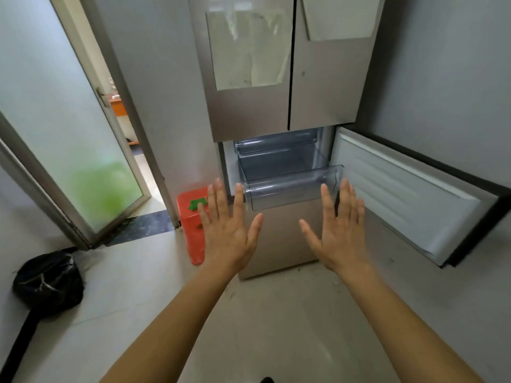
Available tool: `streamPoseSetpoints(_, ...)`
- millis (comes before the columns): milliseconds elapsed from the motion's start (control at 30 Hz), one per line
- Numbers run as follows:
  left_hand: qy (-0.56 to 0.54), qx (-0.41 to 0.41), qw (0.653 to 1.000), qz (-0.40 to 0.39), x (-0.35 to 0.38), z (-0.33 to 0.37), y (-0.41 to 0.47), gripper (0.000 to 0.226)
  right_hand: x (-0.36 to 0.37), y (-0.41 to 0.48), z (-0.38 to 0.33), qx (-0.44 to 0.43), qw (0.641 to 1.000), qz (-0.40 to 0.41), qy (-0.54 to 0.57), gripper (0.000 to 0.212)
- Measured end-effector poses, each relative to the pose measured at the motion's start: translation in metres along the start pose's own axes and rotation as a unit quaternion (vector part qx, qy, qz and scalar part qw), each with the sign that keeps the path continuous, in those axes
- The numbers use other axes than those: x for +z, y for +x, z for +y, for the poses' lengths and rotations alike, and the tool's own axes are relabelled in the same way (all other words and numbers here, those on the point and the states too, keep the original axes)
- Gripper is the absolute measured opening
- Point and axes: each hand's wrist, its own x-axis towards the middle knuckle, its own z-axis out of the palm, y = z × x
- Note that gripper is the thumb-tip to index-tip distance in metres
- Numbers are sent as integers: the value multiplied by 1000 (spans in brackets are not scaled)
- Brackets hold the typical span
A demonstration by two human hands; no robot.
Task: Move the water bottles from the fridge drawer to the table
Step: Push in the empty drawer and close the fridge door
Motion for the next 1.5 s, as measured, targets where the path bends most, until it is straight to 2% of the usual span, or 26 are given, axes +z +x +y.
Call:
streamPoseSetpoints(133, -20, -11, 999, -47, 53, 10, 78, 78, 34, 68, 35, 47, 998, -31, -4, 93)
streamPoseSetpoints(300, -44, 4, 996, -74, 96, 23, 172, 77, 73, 147, 66, 49, 997, -67, -6, 95)
streamPoseSetpoints(400, -112, -33, 986, -122, 121, 37, 209, 79, 95, 174, 80, 119, 987, -93, 58, 95)
streamPoseSetpoints(500, -178, -101, 963, -178, 154, 46, 237, 84, 125, 194, 96, 188, 960, -130, 160, 100)
streamPoseSetpoints(567, -225, -176, 934, -214, 181, 51, 253, 87, 146, 207, 111, 241, 928, -158, 238, 104)
streamPoseSetpoints(633, -278, -273, 890, -237, 205, 56, 269, 90, 167, 221, 128, 294, 886, -190, 305, 107)
streamPoseSetpoints(767, -324, -425, 815, -224, 242, 74, 297, 94, 217, 253, 172, 377, 816, -257, 355, 121)
streamPoseSetpoints(800, -327, -453, 802, -215, 248, 81, 301, 95, 227, 260, 181, 407, 790, -264, 374, 124)
streamPoseSetpoints(833, -324, -473, 793, -207, 255, 89, 306, 95, 237, 267, 189, 442, 750, -270, 412, 123)
streamPoseSetpoints(900, -324, -514, 773, -182, 265, 105, 314, 97, 252, 277, 200, 492, 659, -287, 492, 103)
streamPoseSetpoints(967, -307, -541, 772, -130, 276, 115, 321, 99, 264, 287, 207, 517, 585, -325, 534, 77)
streamPoseSetpoints(1067, -302, -588, 749, -51, 297, 114, 327, 106, 281, 303, 218, 541, 522, -339, 566, 67)
streamPoseSetpoints(1133, -315, -642, 699, -11, 309, 108, 333, 112, 291, 312, 224, 564, 493, -326, 577, 64)
streamPoseSetpoints(1200, -375, -693, 616, 6, 313, 102, 338, 109, 299, 322, 224, 584, 468, -309, 586, 52)
streamPoseSetpoints(1233, -418, -702, 577, 3, 316, 98, 339, 95, 303, 328, 224, 593, 453, -300, 593, 42)
streamPoseSetpoints(1300, -492, -687, 534, -19, 320, 90, 345, 55, 309, 340, 223, 607, 431, -281, 606, 24)
streamPoseSetpoints(1333, -508, -679, 529, -27, 321, 89, 348, 44, 310, 346, 223, 611, 428, -273, 608, 21)
streamPoseSetpoints(1433, -528, -644, 553, -28, 320, 89, 366, 24, 315, 365, 224, 594, 438, -255, 625, 29)
streamPoseSetpoints(1500, -540, -636, 550, -19, 320, 85, 377, 23, 320, 374, 221, 580, 437, -256, 638, 36)
